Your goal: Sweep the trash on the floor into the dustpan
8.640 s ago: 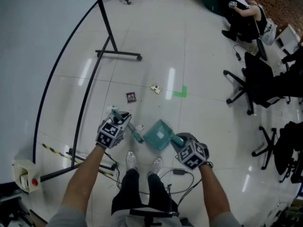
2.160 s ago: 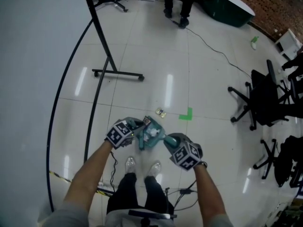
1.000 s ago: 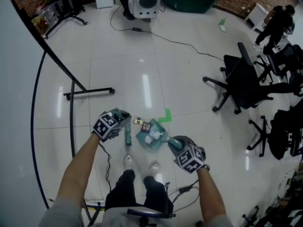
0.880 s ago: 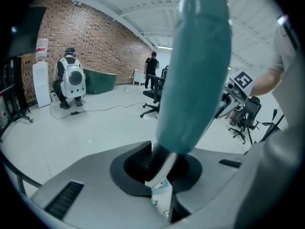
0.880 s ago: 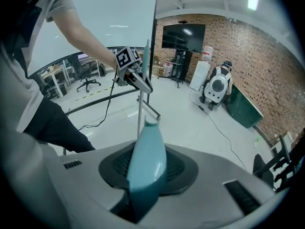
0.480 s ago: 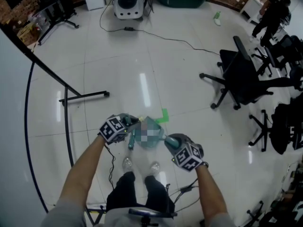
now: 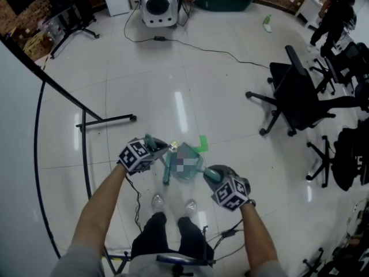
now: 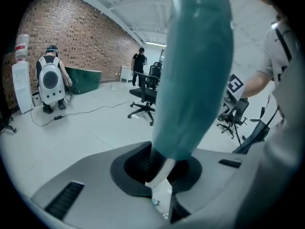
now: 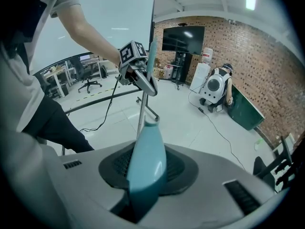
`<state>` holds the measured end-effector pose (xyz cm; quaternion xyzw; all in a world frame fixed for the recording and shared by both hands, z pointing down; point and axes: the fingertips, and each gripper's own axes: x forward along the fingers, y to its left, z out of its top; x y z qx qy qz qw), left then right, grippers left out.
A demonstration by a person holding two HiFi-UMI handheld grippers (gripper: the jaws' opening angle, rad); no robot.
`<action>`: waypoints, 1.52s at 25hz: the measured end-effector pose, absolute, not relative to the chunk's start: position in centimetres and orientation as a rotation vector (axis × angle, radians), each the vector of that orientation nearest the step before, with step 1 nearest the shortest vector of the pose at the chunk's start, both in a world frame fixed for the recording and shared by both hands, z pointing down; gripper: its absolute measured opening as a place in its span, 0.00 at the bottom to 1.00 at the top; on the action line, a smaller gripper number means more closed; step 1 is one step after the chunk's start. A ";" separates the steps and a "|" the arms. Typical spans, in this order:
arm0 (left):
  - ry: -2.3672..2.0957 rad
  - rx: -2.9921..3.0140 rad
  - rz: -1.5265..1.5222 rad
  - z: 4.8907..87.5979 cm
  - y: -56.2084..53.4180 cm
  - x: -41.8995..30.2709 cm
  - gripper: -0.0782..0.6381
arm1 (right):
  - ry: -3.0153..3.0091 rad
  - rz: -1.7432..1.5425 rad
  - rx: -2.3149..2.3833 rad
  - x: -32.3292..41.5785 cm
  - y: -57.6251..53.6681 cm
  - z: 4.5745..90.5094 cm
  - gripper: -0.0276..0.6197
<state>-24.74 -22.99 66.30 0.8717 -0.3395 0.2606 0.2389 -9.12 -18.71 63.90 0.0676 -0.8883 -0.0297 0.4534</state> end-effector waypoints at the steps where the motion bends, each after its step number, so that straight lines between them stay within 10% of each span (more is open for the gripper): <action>1: -0.948 2.383 0.723 66.1 -23.4 -25.4 0.14 | -2.192 -0.075 0.174 -9.0 -19.0 63.7 0.20; 38: -0.859 2.523 0.646 63.7 -27.9 -18.8 0.15 | -2.252 0.077 0.477 -3.4 -20.4 64.1 0.20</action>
